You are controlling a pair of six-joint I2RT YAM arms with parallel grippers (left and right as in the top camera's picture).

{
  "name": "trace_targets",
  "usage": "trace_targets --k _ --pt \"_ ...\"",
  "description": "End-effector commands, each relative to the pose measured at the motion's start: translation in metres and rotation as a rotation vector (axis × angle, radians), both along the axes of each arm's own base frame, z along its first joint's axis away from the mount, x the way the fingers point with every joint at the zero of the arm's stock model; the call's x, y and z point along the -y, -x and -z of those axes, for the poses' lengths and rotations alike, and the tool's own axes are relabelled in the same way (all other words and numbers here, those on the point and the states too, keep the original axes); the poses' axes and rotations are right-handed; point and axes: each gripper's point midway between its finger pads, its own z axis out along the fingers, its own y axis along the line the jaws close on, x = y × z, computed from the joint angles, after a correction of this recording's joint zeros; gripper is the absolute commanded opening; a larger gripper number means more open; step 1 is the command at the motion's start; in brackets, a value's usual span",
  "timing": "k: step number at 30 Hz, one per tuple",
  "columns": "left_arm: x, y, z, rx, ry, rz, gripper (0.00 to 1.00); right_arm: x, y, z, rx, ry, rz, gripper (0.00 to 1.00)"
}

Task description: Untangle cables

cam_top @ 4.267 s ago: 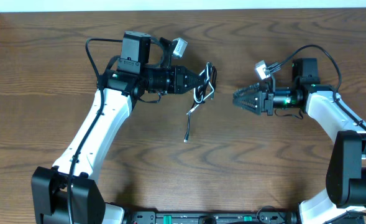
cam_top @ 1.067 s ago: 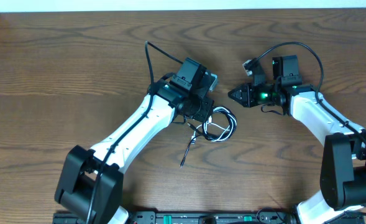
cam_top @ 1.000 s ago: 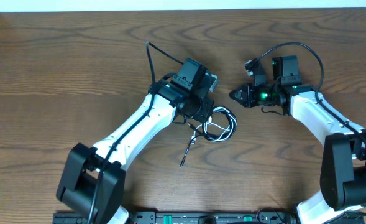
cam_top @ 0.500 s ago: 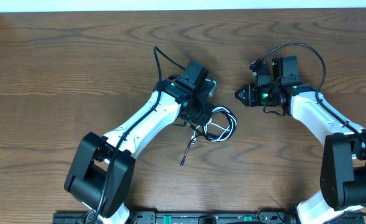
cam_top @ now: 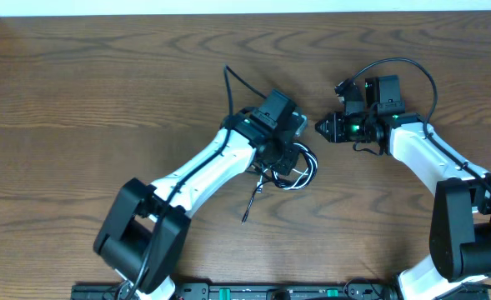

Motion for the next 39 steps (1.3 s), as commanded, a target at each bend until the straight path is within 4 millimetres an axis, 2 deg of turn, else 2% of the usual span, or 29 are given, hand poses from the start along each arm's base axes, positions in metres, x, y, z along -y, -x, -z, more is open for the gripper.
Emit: trace_targets --k 1,3,5,8,10,11,12,13,15,17,20,23,28,32,36,37,39 --pt "0.002 0.005 0.025 -0.033 -0.041 0.009 0.33 -0.003 0.0 -0.003 0.005 0.0 -0.002 0.3" --pt "0.004 0.002 0.033 -0.033 -0.045 0.008 0.33 -0.003 0.0 -0.003 0.005 0.0 -0.002 0.3" --pt "-0.001 -0.003 0.039 -0.014 -0.082 -0.011 0.33 -0.003 0.0 -0.003 0.005 0.0 -0.002 0.3" --pt "-0.019 -0.016 0.051 0.039 -0.19 -0.069 0.38 -0.003 0.0 -0.003 0.005 0.0 -0.003 0.31" --pt "-0.02 -0.016 0.052 0.04 -0.196 -0.07 0.38 -0.003 0.0 -0.003 0.005 0.0 -0.002 0.31" --pt "-0.02 -0.016 0.052 0.04 -0.196 -0.07 0.36 -0.003 0.0 -0.003 0.005 0.0 -0.002 0.31" --pt "-0.02 -0.016 0.052 0.039 -0.196 -0.07 0.27 -0.003 0.0 -0.003 0.005 0.0 -0.002 0.31" --pt "-0.02 -0.016 0.052 0.039 -0.196 -0.07 0.22 -0.003 0.0 -0.003 0.005 0.0 -0.003 0.31" --pt "-0.02 -0.016 0.052 0.04 -0.196 -0.07 0.19 -0.003 0.0 -0.003 0.005 0.0 -0.002 0.31" --pt "-0.02 -0.016 0.052 0.039 -0.196 -0.07 0.08 -0.003 0.0 -0.003 0.005 0.0 -0.003 0.31" --pt "-0.024 -0.02 0.052 0.053 -0.212 -0.077 0.08 -0.003 0.0 -0.003 0.005 0.0 -0.002 0.31" --pt "-0.031 -0.032 0.037 0.089 -0.206 -0.11 0.08 -0.003 0.0 -0.003 0.006 0.0 -0.003 0.31" --pt "-0.042 -0.052 -0.016 0.182 -0.129 -0.173 0.08 -0.004 0.0 -0.003 0.006 -0.001 -0.003 0.31" --pt "-0.051 -0.06 -0.031 0.214 -0.109 -0.203 0.08 -0.004 0.0 -0.003 0.006 -0.001 -0.004 0.31" --pt "-0.054 -0.062 -0.032 0.214 -0.109 -0.214 0.08 -0.004 0.0 -0.003 0.006 -0.001 -0.004 0.31" --pt "-0.055 -0.061 -0.031 0.208 -0.112 -0.213 0.1 -0.003 0.0 -0.003 0.006 0.0 -0.003 0.31" --pt "-0.053 -0.058 -0.03 0.182 -0.101 -0.241 0.25 -0.004 0.0 -0.003 0.006 -0.001 -0.004 0.32"
